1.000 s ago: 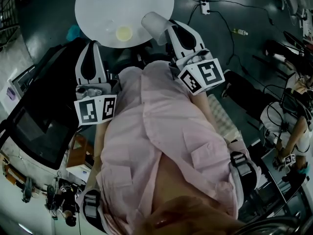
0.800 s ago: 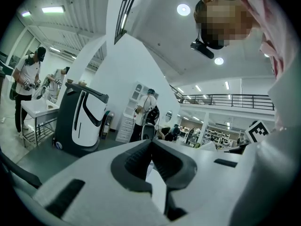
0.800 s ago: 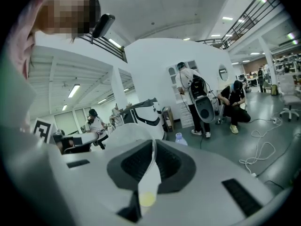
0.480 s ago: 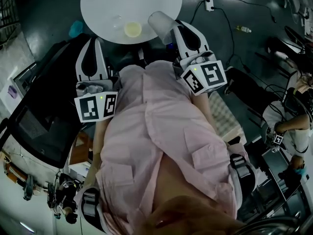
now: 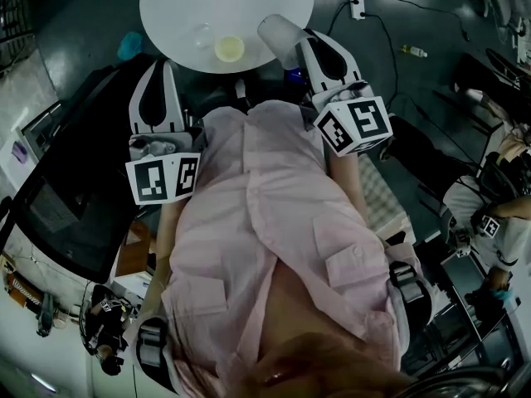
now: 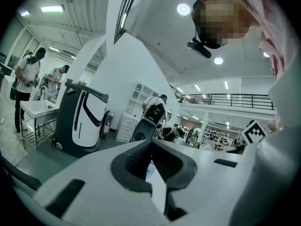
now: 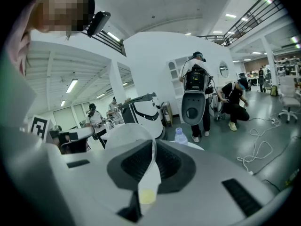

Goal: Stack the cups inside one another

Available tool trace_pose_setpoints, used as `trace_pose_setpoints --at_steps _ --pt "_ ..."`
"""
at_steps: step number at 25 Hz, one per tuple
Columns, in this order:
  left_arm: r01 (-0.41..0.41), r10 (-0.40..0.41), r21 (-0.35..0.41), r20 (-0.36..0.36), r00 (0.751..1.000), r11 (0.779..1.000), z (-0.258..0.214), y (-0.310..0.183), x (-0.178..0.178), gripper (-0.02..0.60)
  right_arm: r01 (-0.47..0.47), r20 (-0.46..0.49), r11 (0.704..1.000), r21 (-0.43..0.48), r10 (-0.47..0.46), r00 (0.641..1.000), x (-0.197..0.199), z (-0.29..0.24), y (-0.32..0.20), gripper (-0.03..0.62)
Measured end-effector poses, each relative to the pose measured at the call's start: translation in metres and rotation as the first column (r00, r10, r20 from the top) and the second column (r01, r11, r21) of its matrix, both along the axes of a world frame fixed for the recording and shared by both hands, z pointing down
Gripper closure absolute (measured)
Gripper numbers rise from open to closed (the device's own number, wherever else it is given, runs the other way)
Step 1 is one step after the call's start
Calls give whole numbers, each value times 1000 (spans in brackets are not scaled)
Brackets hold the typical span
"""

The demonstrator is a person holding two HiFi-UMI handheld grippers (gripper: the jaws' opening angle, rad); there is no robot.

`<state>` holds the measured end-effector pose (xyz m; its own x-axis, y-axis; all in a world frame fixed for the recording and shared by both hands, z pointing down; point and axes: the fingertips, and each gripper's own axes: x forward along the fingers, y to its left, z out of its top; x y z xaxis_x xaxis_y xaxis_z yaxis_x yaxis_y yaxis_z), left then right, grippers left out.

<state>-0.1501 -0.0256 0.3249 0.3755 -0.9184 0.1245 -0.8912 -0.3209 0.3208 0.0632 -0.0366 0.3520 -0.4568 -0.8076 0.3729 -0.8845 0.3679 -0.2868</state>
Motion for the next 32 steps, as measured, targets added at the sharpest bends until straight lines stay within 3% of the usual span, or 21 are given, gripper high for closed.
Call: trace_pose_setpoints --at_steps 9,13,24,32 --pt "-30 30 -12 -16 999 999 1 -2 15 566 -41 -39 999 -20 40 998 32 -9 7 557" --pt "-36 36 -13 -17 999 999 2 -2 18 566 -26 -83 999 -38 23 996 29 -1 8 557" --pt "-2 2 -7 -2 1000 1000 5 2 -4 566 178 -138 983 -47 -183 973 -38 25 -20 557" --pt "37 -37 7 2 999 999 6 9 -16 566 307 -207 946 -106 -323 923 -68 55 -22 557"
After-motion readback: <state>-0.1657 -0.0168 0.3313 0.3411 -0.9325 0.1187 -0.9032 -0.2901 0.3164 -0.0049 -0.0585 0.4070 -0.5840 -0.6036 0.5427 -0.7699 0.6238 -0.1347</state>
